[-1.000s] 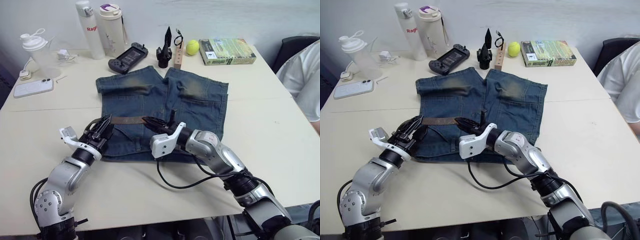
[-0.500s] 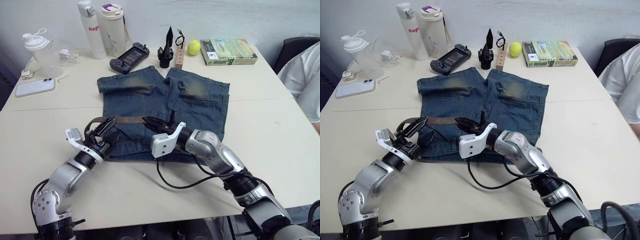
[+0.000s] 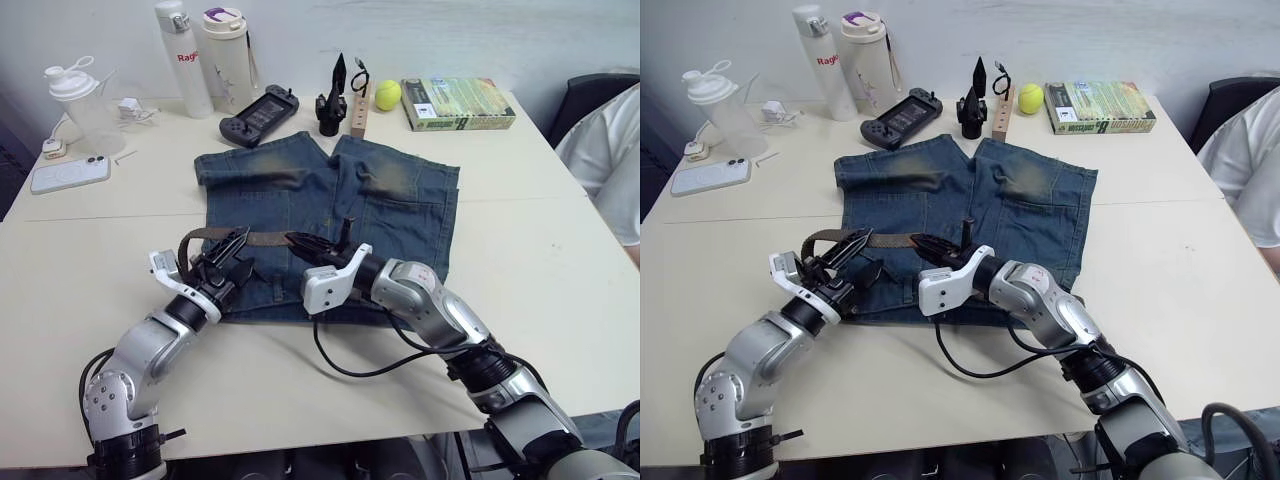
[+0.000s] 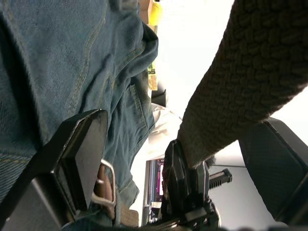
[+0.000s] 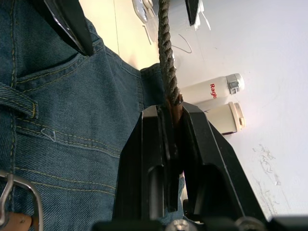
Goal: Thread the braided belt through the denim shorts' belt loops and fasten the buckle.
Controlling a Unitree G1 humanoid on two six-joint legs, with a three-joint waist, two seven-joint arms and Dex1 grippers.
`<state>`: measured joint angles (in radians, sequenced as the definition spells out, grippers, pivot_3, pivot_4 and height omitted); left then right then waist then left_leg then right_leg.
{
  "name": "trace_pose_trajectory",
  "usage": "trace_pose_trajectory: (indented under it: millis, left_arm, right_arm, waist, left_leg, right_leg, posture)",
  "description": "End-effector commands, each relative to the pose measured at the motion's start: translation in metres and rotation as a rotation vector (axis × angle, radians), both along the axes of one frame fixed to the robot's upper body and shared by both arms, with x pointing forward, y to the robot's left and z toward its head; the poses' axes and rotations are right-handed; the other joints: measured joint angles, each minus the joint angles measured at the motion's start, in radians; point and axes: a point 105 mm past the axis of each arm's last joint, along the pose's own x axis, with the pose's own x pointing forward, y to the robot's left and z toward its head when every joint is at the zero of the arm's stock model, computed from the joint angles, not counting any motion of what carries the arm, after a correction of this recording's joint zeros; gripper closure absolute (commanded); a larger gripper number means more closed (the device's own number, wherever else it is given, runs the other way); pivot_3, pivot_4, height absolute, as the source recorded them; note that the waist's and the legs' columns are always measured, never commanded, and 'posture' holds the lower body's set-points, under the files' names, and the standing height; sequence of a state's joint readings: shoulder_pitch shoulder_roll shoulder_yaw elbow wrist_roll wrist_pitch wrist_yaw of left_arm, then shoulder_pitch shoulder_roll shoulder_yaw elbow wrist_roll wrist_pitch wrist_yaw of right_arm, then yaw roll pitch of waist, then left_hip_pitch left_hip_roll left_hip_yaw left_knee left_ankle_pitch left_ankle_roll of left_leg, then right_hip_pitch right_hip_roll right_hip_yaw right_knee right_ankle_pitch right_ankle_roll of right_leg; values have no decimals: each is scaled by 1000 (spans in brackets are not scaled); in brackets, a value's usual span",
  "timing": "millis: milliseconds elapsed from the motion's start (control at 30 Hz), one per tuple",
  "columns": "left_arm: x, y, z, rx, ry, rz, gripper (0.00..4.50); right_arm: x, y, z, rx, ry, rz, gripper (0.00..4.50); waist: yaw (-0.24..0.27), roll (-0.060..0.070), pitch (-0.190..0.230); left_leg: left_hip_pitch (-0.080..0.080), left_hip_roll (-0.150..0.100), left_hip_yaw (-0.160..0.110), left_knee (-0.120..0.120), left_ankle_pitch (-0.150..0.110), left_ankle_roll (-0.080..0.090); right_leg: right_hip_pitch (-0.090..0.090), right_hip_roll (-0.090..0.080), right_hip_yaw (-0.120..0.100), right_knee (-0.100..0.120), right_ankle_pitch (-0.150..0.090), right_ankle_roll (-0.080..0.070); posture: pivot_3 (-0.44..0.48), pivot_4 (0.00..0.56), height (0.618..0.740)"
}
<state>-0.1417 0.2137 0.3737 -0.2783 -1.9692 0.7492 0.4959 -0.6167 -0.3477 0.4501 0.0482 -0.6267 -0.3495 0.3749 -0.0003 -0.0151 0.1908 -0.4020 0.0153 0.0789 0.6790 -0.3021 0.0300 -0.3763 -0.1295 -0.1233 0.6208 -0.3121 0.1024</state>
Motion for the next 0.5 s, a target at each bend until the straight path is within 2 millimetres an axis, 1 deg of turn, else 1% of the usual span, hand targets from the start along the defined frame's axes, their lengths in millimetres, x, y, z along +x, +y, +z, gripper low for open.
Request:
trace_pose_trajectory:
  millis: [33,67,133,167,267,333,500]
  left_arm:
    - [-3,-7,16,8,-57,-12,570]
    - [-3,-8,16,4,-57,-10,858]
    - [-3,-8,17,3,-58,-10,1821]
    - [-3,-8,17,3,-58,-9,2207]
    - [-4,-7,16,2,-58,-9,3684]
    - [-4,-7,16,1,-59,-9,4426]
    - [-4,-7,16,1,-61,-12,4426]
  right_arm:
    - [-7,1,17,42,-50,24,4500]
    - [-7,1,17,42,-51,25,4500]
    - [-7,1,17,42,-51,25,4500]
    - [-7,1,17,42,-51,25,4500]
    - [-7,1,17,42,-50,25,4500]
    - [-7,1,17,42,-50,26,4500]
    - [-6,0,15,45,-17,16,4500]
  waist:
    - [-1,0,0]
    - [-1,0,0]
    - [-1,0,0]
    - [-1,0,0]
    - [-1,0,0]
    - [0,0,0]
    - [-1,0,0]
  left_leg:
    - [0,0,0,0,0,0]
    - [0,0,0,0,0,0]
    - [0,0,0,0,0,0]
    - [0,0,0,0,0,0]
    - [0,0,0,0,0,0]
    - [0,0,0,0,0,0]
    - [0,0,0,0,0,0]
  right_leg:
    - [0,0,0,0,0,0]
    - [0,0,0,0,0,0]
    - [0,0,0,0,0,0]
    - [0,0,0,0,0,0]
    - [0,0,0,0,0,0]
    - [0,0,0,0,0,0]
    - [0,0,0,0,0,0]
  posture:
    - [0,150,720]
    - [0,150,720]
    - [0,150,720]
    - [0,150,720]
    - [0,150,720]
    - [0,150,720]
    - [0,150,720]
